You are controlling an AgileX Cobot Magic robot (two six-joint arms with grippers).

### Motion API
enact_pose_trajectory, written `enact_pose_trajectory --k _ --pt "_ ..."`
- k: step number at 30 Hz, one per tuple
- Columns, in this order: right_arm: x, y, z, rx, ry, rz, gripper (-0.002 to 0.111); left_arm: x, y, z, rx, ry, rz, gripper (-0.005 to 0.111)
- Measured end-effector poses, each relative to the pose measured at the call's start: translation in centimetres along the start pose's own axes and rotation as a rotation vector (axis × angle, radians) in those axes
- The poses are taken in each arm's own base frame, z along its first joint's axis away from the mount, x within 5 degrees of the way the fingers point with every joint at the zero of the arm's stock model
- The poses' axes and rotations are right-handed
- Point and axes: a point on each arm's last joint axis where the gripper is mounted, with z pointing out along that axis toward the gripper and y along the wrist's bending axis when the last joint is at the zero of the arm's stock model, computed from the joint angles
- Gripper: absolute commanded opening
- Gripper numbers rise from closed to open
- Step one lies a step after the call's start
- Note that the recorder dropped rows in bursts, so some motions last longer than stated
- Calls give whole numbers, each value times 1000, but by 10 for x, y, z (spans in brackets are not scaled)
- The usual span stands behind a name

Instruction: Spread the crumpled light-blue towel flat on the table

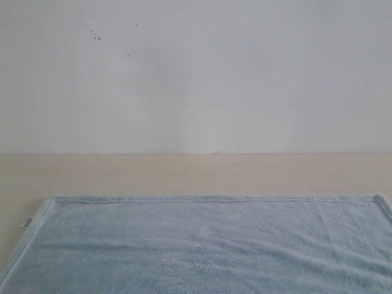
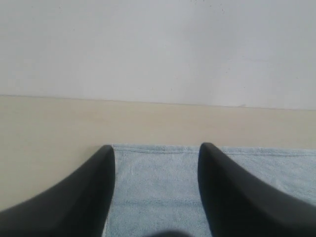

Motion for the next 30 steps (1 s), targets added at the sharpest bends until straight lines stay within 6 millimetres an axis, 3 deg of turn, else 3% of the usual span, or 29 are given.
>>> enact_pose_trajectory --k 20,25,30 --pt "5 -1 -4 3 19 16 0 0 0 0 0 0 0 49" --pt "21 -6 1 12 -43 -55 0 0 0 0 0 0 0 49" --pt "51 -14 2 50 -68 -118 0 0 0 0 0 0 0 49"
